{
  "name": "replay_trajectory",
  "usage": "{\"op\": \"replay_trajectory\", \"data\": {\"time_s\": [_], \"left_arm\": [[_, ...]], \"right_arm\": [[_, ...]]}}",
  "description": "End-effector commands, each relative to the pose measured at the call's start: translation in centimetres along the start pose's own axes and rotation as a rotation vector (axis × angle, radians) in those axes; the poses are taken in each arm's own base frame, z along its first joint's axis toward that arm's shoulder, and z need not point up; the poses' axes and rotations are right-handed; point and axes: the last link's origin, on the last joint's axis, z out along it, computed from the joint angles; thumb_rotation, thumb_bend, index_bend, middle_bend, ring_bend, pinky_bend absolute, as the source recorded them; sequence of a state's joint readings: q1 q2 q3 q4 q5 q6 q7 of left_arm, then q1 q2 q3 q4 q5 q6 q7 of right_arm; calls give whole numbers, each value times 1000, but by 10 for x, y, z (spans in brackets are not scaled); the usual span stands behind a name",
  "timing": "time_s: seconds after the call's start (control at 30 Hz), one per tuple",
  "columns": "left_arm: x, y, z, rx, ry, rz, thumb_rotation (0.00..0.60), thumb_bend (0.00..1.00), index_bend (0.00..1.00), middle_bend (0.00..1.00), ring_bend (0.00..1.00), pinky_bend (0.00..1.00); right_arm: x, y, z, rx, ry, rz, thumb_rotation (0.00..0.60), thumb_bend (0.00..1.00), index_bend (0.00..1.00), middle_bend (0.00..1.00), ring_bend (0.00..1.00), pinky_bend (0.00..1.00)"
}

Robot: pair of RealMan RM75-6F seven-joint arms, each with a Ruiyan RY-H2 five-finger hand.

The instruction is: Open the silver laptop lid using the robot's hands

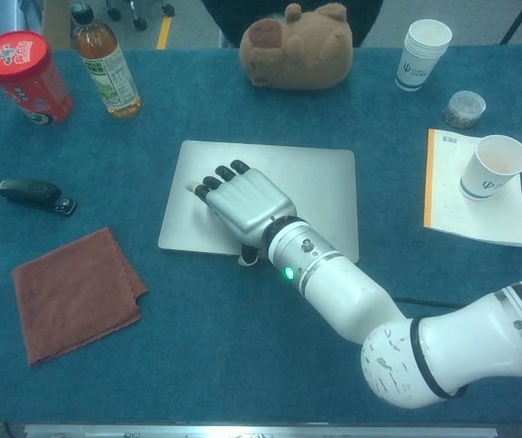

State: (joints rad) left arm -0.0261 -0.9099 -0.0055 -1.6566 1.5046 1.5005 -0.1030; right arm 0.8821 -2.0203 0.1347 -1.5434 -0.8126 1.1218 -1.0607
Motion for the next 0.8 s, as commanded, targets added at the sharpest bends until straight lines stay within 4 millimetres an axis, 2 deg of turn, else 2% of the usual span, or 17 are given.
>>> {"op": "replay_trajectory", "data": {"time_s": [0.03, 0.6, 0.7, 0.8], "left_arm": [[-1, -1, 0, 0, -4, -3, 600, 469, 111, 41, 0, 0], [-5, -3, 2, 0, -12, -12, 600, 469, 111, 40, 0, 0], [-5, -4, 2, 1, -11, -13, 600, 469, 111, 40, 0, 0], [-5, -5, 2, 3, -8, -14, 600, 469, 111, 40, 0, 0]], "right_arm": [[-2, 1, 0, -3, -4, -7, 600, 74, 62, 132, 0, 64], [-8, 5, 1, -25, -14, -35, 600, 101, 63, 132, 0, 64], [-7, 5, 1, -24, -12, -32, 600, 156, 62, 132, 0, 64], [-5, 6, 0, -23, -6, -35, 600, 263, 63, 132, 0, 64]]}}
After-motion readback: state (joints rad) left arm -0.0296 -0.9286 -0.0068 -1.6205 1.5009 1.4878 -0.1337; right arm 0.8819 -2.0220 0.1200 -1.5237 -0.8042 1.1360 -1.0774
